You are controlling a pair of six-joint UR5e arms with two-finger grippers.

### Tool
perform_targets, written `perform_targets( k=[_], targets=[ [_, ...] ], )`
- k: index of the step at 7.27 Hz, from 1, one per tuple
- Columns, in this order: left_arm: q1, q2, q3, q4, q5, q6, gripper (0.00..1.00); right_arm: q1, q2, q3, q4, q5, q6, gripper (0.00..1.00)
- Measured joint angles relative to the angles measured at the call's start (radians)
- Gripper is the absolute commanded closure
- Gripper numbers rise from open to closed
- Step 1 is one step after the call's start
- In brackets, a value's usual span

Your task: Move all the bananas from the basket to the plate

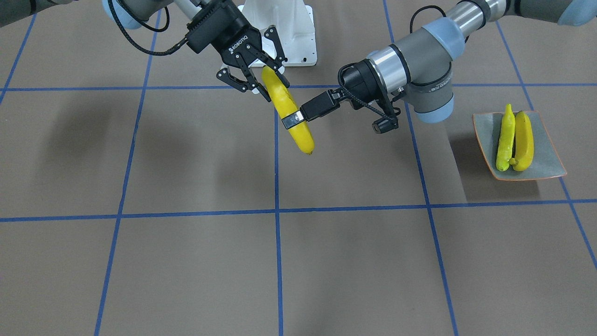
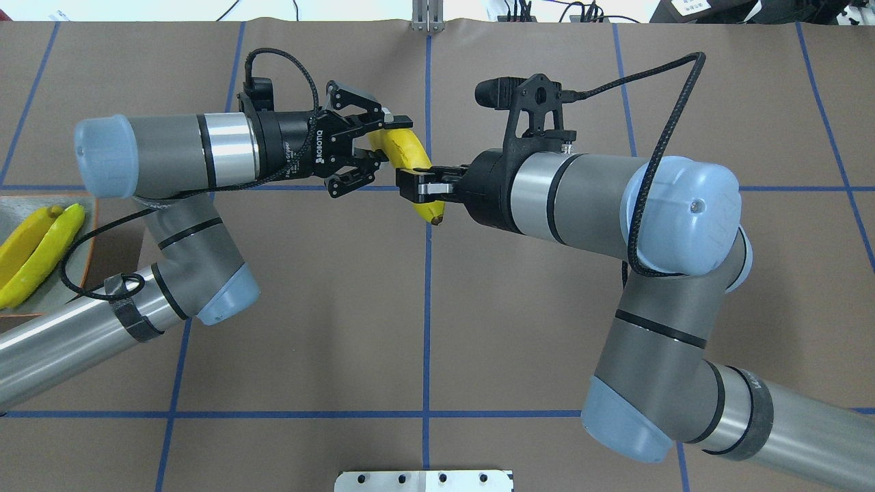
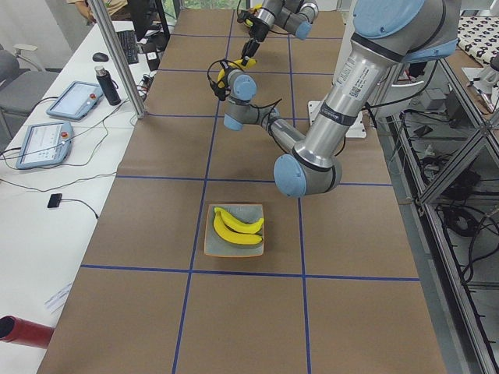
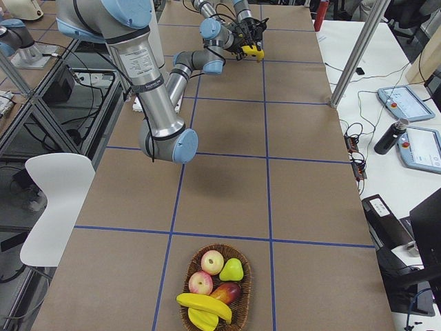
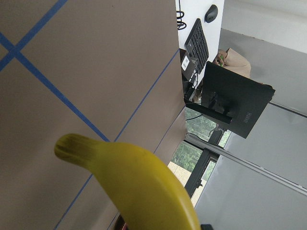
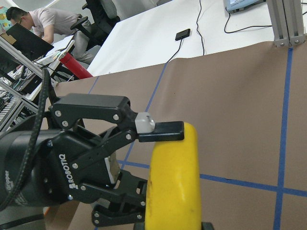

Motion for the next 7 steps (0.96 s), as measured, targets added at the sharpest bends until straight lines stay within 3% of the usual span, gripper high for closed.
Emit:
perform_targets(
  k=[4,5,7],
  targets=[
    [-0.006,0.036,0.0,-0.008,-0.004,0.024,1.0,0.045,-0.022,0.0,-0.012,0.032,-0.004,0.0],
    [-0.012,0.066,-0.001,-0.008,-0.019,0.072,1.0,0.117,-0.046,-0.002,-0.037,0.104,-0.005,0.0],
    [-0.094,0.159,-0.003,0.0,-0.162,0.205,1.0,0.312,-0.141,-0.011,-0.102,0.319,-0.094,0.0]
  ],
)
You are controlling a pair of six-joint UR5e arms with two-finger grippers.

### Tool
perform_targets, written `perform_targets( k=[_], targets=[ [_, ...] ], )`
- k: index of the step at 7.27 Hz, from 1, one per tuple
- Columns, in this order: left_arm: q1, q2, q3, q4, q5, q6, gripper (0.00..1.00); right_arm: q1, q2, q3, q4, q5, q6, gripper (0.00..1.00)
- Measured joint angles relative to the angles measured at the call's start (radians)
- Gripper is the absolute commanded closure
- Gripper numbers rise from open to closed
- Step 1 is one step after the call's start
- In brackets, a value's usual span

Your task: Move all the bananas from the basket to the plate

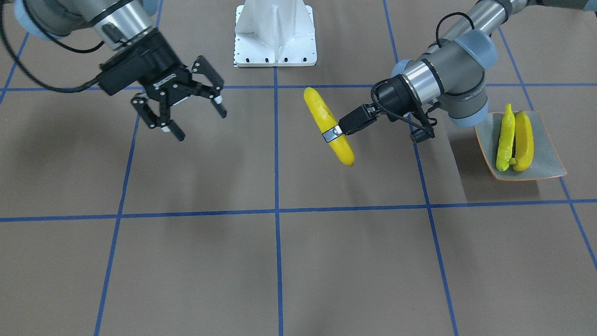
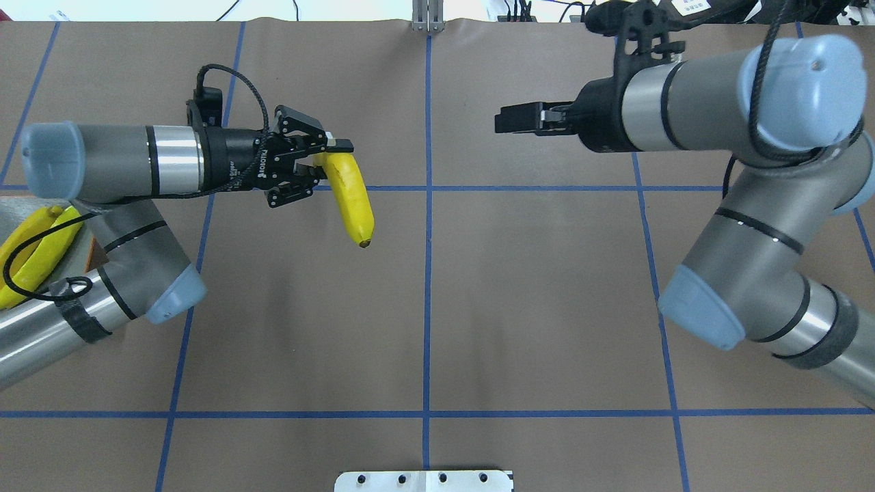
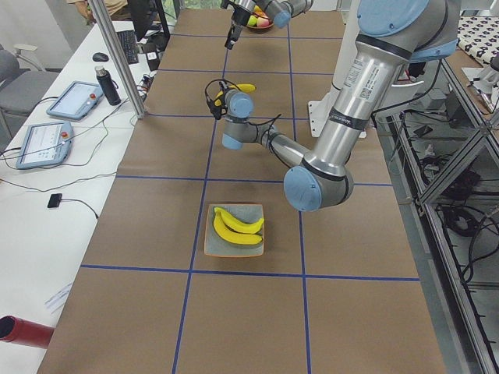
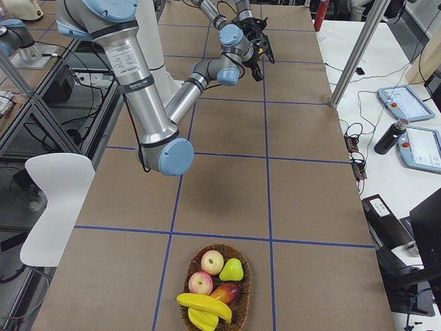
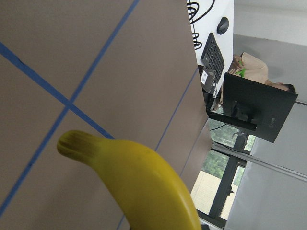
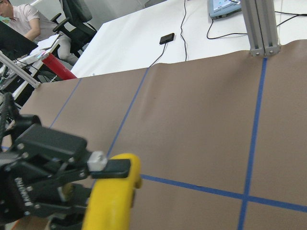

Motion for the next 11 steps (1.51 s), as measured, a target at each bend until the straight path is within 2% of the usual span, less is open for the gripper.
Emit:
perform_targets(
  k=[3,4,5,8,11],
  targets=[
    [-0.286,0.157,0.003,0.035,-0.369,0.289,1.0,0.179,-0.146,-0.043,-0.041,0.145,-0.284,0.0],
    [-0.367,0.217,0.004,0.072,-0.454,0.439,1.0,0.231,-0.197,-0.055,-0.043,0.186,-0.385,0.0],
    [-0.417,0.291,0.006,0.111,-0.494,0.614,1.0,0.29,-0.257,-0.065,-0.043,0.23,-0.501,0.0],
    [-0.462,0.463,0.009,0.236,-0.466,1.059,1.0,0.415,-0.36,-0.111,-0.035,0.34,-0.736,0.0],
    [-0.466,0.492,0.011,0.443,-0.354,1.377,1.0,0.451,-0.381,-0.125,-0.032,0.373,-0.785,0.0]
  ],
)
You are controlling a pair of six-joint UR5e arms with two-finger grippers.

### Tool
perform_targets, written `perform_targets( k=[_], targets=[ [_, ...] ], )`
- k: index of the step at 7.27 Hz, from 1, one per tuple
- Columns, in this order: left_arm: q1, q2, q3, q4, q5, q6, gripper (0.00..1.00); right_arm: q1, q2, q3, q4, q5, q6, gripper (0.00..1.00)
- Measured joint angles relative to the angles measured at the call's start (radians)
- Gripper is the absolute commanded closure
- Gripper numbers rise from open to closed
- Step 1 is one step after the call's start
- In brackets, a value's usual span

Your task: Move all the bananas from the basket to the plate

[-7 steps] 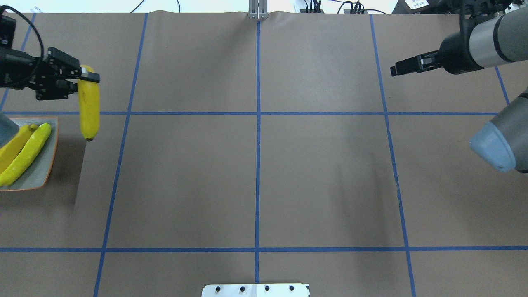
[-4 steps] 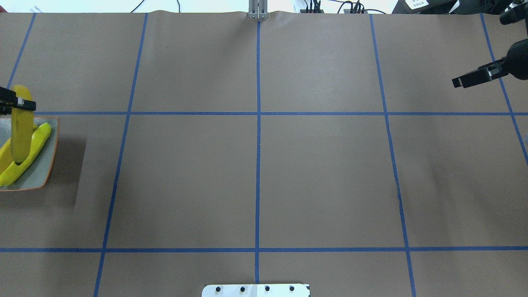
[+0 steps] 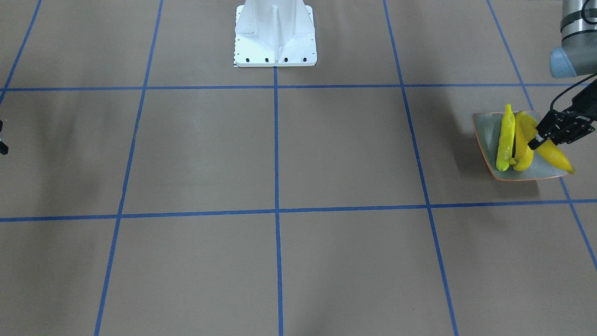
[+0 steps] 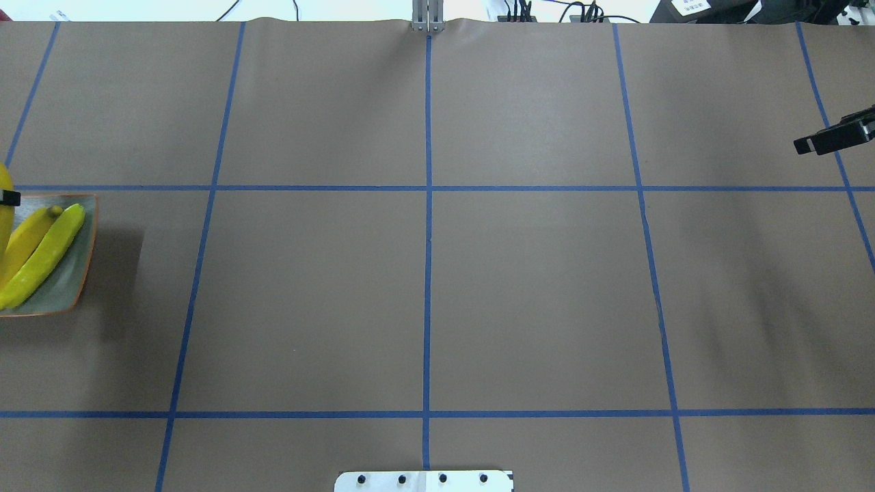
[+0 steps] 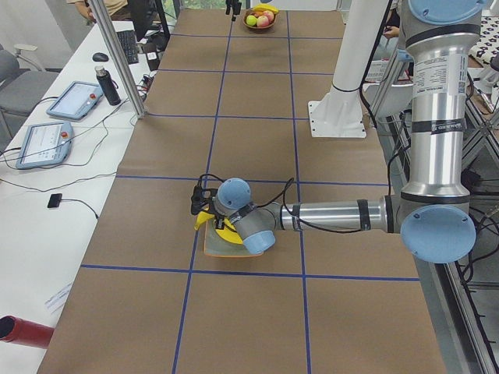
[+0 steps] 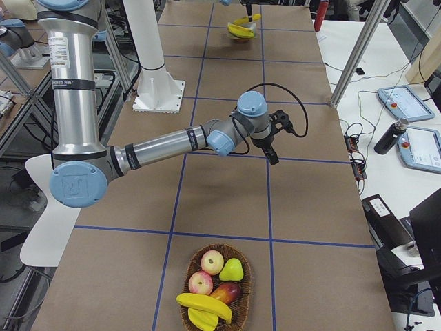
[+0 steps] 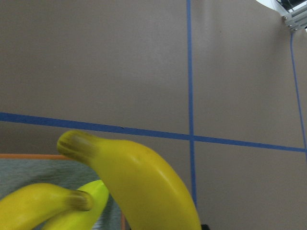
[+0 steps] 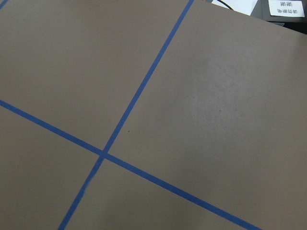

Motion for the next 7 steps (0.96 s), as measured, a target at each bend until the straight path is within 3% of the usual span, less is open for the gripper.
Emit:
perform_targets(
  k=[4,5,6,7],
  targets=[
    [-0.019,0.015,0.0,0.192,0.027,0.299,1.0,0.002,-0.003,-0.001,0.001,-0.001,-0.002,0.0],
    [-0.016,0.028,0.001,0.203,0.041,0.321,0.47,0.002,-0.003,-0.001,0.001,-0.002,-0.002,0.0],
    [-0.013,0.034,0.003,0.208,0.051,0.329,0.27,0.002,-0.003,-0.001,0.001,-0.003,-0.002,0.0],
    [-0.011,0.036,0.004,0.211,0.056,0.331,0.2,0.002,-0.003,-0.001,0.001,-0.003,-0.001,0.0]
  ],
)
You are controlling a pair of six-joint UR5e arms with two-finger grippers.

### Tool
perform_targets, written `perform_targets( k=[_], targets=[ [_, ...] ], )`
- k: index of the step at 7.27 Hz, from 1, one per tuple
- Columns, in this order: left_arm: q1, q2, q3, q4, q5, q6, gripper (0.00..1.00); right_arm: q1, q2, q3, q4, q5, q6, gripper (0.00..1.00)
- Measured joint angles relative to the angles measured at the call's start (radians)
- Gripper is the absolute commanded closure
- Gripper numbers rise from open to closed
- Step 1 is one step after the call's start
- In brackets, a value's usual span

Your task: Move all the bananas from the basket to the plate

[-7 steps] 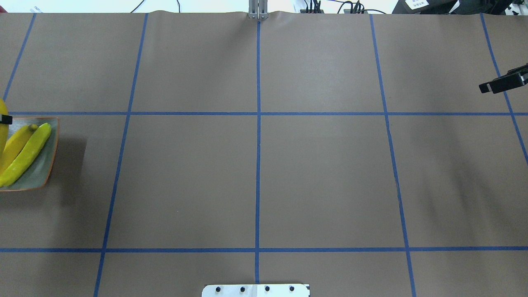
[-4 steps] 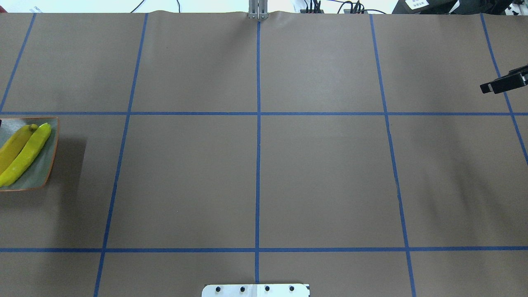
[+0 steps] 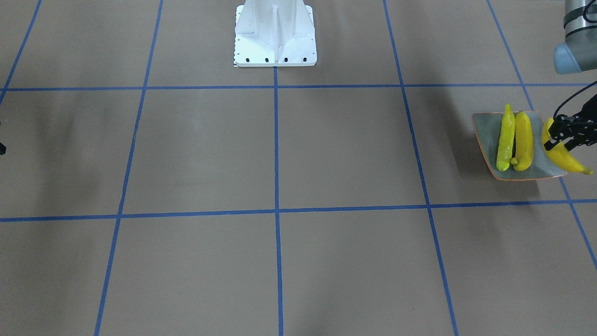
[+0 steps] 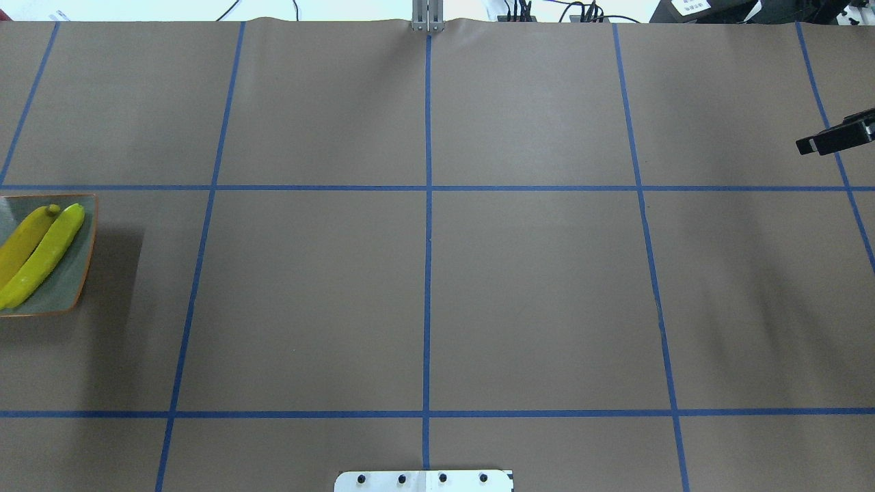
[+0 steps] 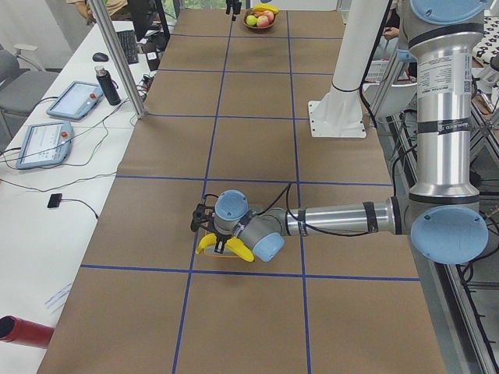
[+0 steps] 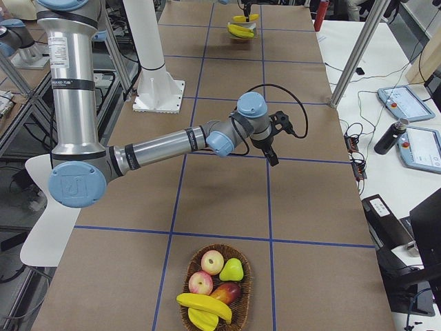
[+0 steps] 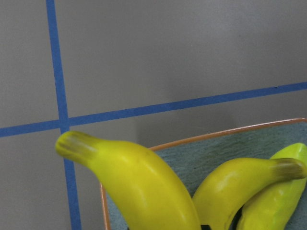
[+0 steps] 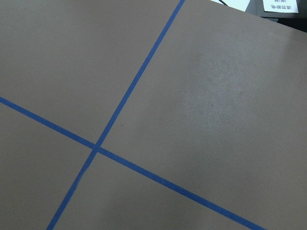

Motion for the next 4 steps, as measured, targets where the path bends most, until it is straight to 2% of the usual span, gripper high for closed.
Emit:
perform_targets(
  k=[1,4],
  targets=[
    [0.003,-0.005,0.0,0.004,0.013,-0.001,0.0,0.0,0.0,0.0,0.0,0.0,0.0,0.0],
    [0.006,-0.023,-0.017,0.017,0.05,-0.006,0.0,0.001,-0.003,0.0,0.0,0.0,0.001,0.0]
  ],
)
